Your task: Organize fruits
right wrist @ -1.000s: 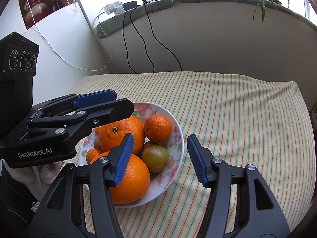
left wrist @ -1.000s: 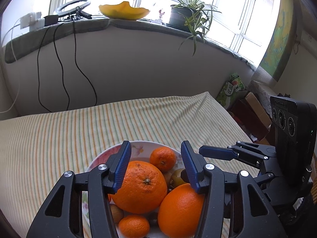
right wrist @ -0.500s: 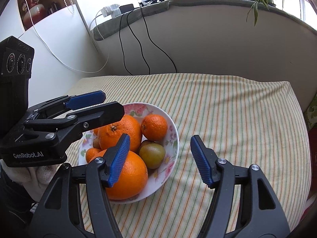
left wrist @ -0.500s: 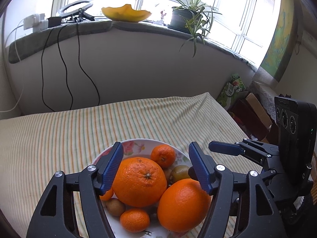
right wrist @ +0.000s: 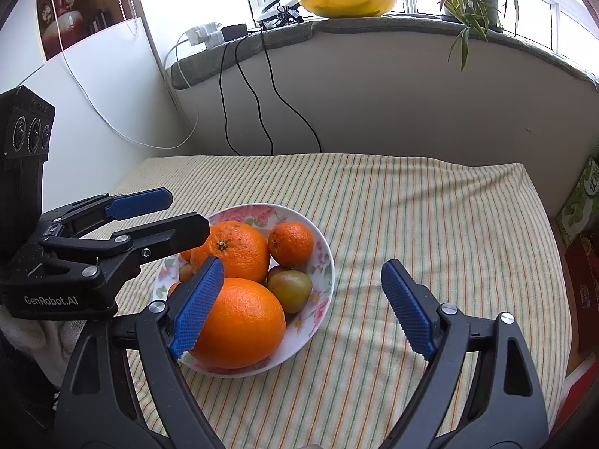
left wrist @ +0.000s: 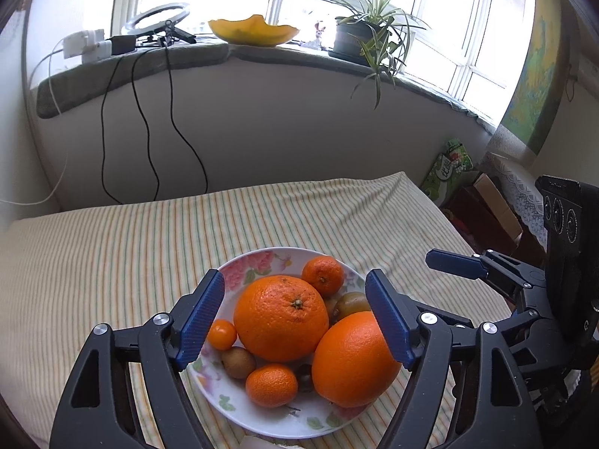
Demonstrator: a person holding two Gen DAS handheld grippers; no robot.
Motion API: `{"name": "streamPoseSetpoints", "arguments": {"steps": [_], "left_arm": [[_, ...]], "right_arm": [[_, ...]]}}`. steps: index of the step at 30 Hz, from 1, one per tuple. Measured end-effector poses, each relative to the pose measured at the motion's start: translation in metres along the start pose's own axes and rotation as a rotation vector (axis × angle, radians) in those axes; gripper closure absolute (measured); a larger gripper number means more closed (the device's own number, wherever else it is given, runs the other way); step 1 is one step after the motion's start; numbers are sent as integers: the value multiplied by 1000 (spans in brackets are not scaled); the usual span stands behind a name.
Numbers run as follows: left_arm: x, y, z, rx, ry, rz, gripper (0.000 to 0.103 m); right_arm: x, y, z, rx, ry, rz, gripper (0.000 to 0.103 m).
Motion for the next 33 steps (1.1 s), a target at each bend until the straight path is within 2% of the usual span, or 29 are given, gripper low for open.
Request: {"name": "streamPoseSetpoints", "arguments": {"steps": [14, 33], "left_arm": [[-8, 46, 7, 82, 1, -67, 25], [-13, 65, 21, 92, 7, -69, 24]], "right_arm": [[-6, 36, -4, 87, 0, 61, 14], [-19, 51, -1, 114, 15, 90, 14]]}}
Point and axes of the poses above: each gripper's, at about its wrist camera, not at the fingertips, and y roughly against the way its jaws point, x to its right, z to its underside, the point moved 10 cm from there along -y, roughly the way its jaws point, and after that the axes turned 3 degrees about y, right-handed, at the moved point
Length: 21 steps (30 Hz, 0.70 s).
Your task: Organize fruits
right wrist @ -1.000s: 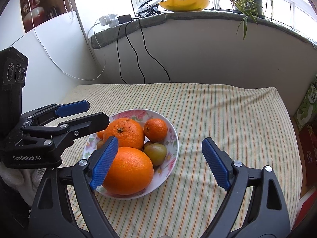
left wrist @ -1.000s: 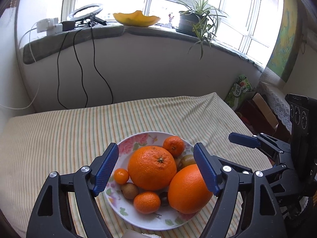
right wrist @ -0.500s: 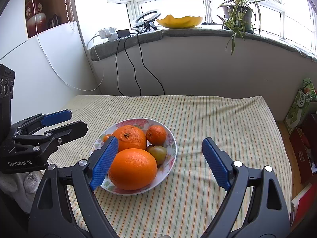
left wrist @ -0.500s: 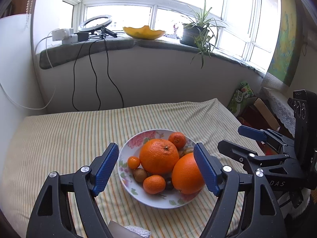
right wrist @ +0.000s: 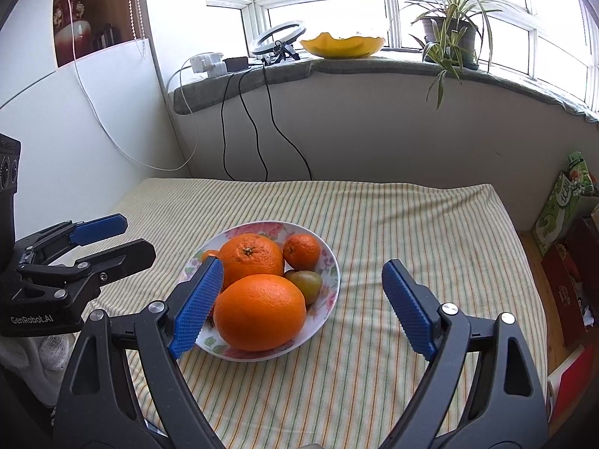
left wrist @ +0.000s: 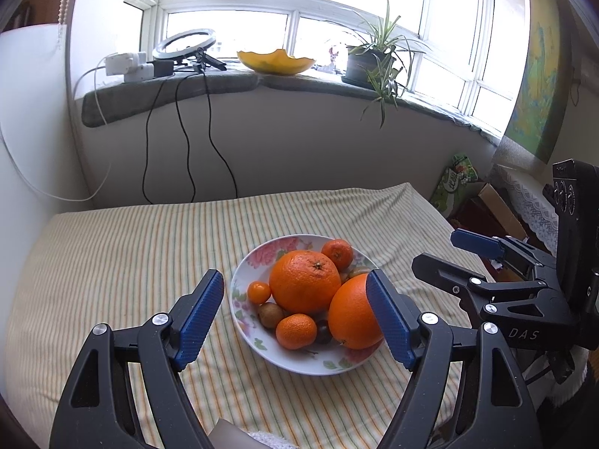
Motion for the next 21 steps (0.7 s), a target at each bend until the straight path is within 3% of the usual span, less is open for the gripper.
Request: {"name": "streamPoseSetpoints", "arguments": {"steps": [21], "left_arm": [[-1, 3, -1, 4, 5, 3, 23]], "right_arm": [[-1, 0, 0, -4, 4, -1, 14]]}}
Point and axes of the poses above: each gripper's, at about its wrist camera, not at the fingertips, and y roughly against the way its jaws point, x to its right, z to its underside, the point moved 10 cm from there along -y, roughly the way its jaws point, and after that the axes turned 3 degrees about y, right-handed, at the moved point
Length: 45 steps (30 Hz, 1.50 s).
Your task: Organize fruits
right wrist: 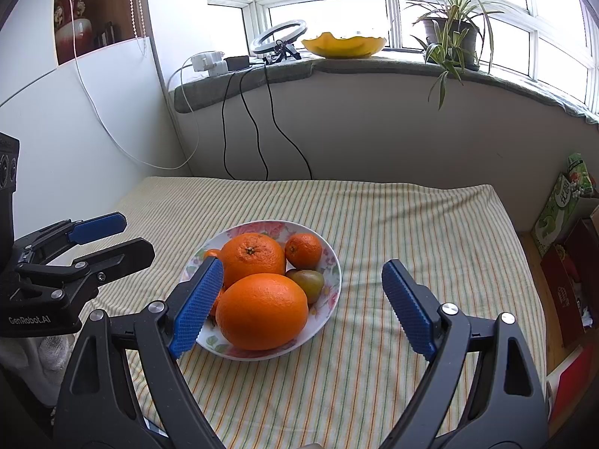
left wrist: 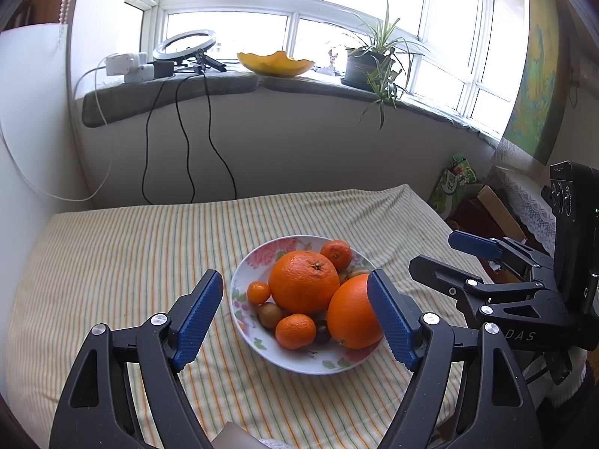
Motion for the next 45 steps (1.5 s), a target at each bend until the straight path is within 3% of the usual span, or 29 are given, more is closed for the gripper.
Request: {"name": "streamPoseSetpoints", "arguments": {"steps": [45], "left_arm": [[0, 0, 0, 7, 5, 1, 23]], "right_arm": [[0, -4, 4, -12, 6, -7, 14]]}}
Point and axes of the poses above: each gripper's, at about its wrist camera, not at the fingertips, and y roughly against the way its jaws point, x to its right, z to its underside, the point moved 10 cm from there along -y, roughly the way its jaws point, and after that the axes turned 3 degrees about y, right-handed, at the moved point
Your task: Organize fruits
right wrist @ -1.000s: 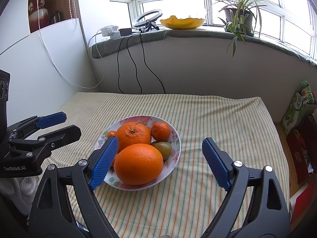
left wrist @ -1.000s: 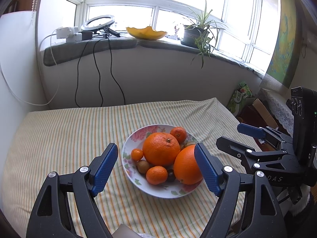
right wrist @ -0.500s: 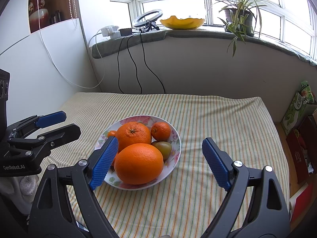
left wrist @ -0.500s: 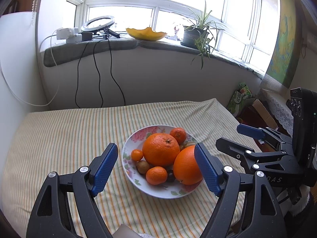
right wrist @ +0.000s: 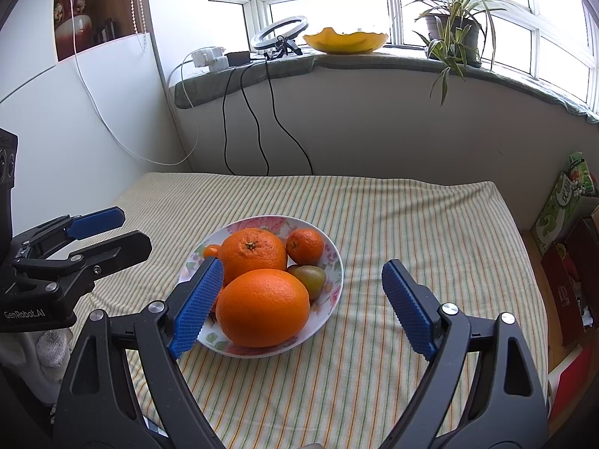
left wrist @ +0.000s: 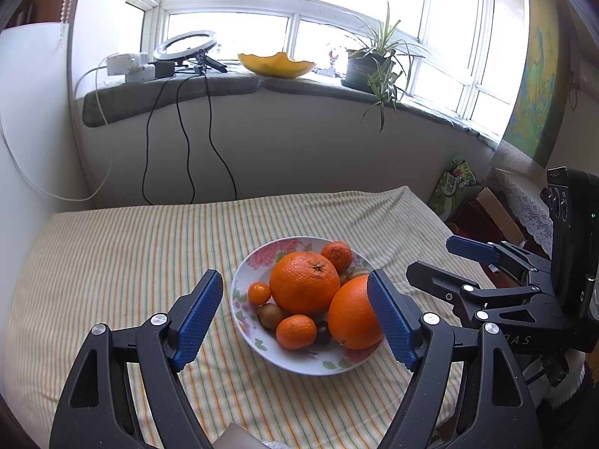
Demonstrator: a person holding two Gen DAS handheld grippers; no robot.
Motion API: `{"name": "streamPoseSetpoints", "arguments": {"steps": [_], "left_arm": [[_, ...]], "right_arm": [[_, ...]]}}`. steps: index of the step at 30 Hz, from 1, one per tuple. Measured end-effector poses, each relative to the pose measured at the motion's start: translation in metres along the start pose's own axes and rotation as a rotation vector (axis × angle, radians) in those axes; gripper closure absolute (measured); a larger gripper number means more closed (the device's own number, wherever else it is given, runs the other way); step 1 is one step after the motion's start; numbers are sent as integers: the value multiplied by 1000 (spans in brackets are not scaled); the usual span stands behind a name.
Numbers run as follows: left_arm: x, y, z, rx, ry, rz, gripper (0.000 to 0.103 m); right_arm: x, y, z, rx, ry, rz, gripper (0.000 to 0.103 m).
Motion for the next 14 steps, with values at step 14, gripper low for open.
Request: {"name": "streamPoseSetpoints", "arguments": {"steps": [14], "left_arm": [[0, 0, 0, 13, -16, 4, 23]], "right_arm": [[4, -5, 2, -13, -11, -1, 14]]}}
Point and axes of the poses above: each gripper's, at about its wrist camera, not at the fingertips, and y roughly against the way its jaws point, x to its right, z to its underside, the point moved 10 cm from there along -y, roughly the way its jaws point, and after that the axes turned 3 degrees about y, right-handed, at the moved point
